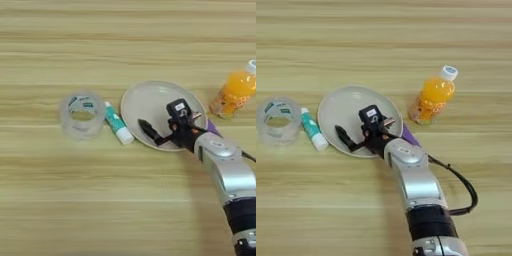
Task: Move the objects on the table
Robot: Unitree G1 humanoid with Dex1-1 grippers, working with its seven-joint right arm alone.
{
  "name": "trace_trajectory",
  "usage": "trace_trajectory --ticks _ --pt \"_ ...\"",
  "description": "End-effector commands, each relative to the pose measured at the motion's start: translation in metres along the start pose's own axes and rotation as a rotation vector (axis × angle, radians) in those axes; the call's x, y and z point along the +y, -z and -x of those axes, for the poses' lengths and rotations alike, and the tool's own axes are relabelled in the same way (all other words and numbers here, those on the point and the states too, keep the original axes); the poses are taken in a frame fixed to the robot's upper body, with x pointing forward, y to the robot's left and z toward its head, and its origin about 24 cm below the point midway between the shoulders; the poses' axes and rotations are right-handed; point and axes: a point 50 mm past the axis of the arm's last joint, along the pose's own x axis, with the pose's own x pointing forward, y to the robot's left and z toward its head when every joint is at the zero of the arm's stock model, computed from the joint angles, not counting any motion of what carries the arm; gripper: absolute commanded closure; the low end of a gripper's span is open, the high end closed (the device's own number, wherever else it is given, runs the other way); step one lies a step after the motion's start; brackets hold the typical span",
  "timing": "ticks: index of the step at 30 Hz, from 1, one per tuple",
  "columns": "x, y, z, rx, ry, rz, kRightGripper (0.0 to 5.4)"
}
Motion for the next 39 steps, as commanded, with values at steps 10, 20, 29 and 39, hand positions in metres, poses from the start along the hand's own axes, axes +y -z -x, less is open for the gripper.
trace_trajectory --ticks 10,20,29,39 --pt "-0.012 -0.037 0.006 -0.145 0.05 0.055 0.03" --pt "-0.023 -0.063 0.02 -0.24 0.105 0.1 0.03" --pt "-0.042 -0.072 0.047 -0.273 0.199 0.15 0.03" --pt "-0.073 -0.067 0.09 -0.272 0.323 0.148 0.03"
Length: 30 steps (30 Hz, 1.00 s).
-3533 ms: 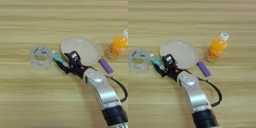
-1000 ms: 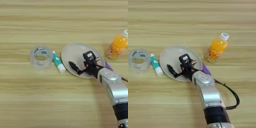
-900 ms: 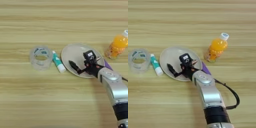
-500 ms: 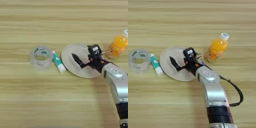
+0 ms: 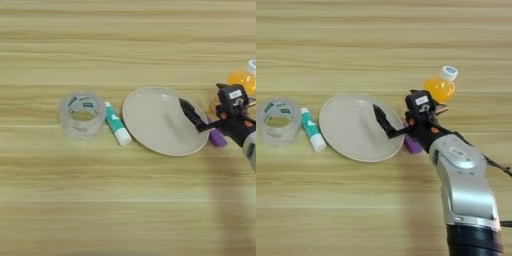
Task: Move the objects on the table
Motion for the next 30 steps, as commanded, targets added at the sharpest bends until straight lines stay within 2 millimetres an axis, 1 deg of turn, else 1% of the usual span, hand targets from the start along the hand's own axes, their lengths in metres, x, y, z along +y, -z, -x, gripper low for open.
trace_trajectory --ticks 1,6,12,18,22,24,26,30 --pt "-0.027 -0.033 0.013 -0.119 0.088 0.069 0.03" --pt "-0.039 -0.029 0.023 -0.092 0.133 0.065 0.03" --pt "-0.043 -0.025 0.03 -0.063 0.148 0.049 0.03" --pt "-0.047 -0.015 0.042 -0.005 0.139 0.04 0.03" --pt "-0.062 -0.007 0.051 0.056 0.141 0.042 0.03" --pt "-0.066 -0.001 0.053 0.088 0.125 0.044 0.03" --pt "-0.067 0.004 0.053 0.113 0.109 0.046 0.03" --pt "-0.058 0.012 0.053 0.155 0.038 0.066 0.03"
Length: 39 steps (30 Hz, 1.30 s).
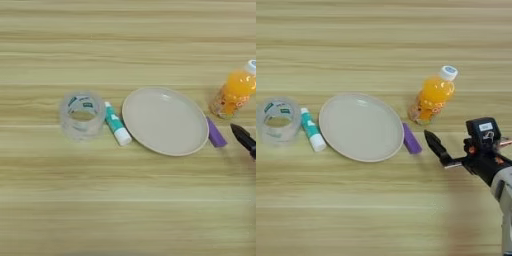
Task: Move the objects on the table
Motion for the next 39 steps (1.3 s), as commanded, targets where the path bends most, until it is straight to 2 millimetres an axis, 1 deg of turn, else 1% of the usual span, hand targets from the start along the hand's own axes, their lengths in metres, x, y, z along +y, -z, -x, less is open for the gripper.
trace_trajectory --ticks 1,7,14,23,33,39 --pt "-0.006 -0.02 0.001 -0.04 -0.015 0.125 0.03" --pt "0.004 -0.013 -0.001 -0.014 -0.082 0.154 0.03" --pt "0.007 -0.004 -0.003 0.025 -0.106 0.177 0.03" --pt "0.016 0.005 -0.014 0.045 -0.141 0.161 0.03" --pt "0.018 0.016 -0.027 0.067 -0.15 0.134 0.03" --pt "0.016 0.019 -0.033 0.073 -0.146 0.116 0.03"
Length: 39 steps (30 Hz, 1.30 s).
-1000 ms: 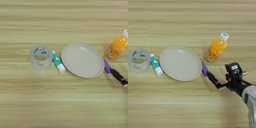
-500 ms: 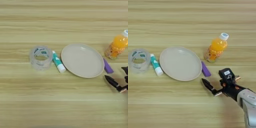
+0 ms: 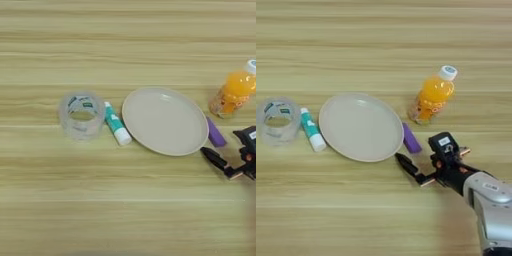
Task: Move the objects on the table
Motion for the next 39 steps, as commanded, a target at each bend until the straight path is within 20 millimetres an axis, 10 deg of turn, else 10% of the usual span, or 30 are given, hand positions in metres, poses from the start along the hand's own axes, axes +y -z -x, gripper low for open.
trace_trajectory --ticks 1,10,39 --pt "-0.0135 -0.0153 -0.0024 -0.029 0.051 0.055 0.03" --pt "-0.0159 -0.0094 -0.0081 -0.016 0.056 0.048 0.09" --pt "-0.0118 -0.0116 -0.0116 -0.025 0.038 0.065 3.43"
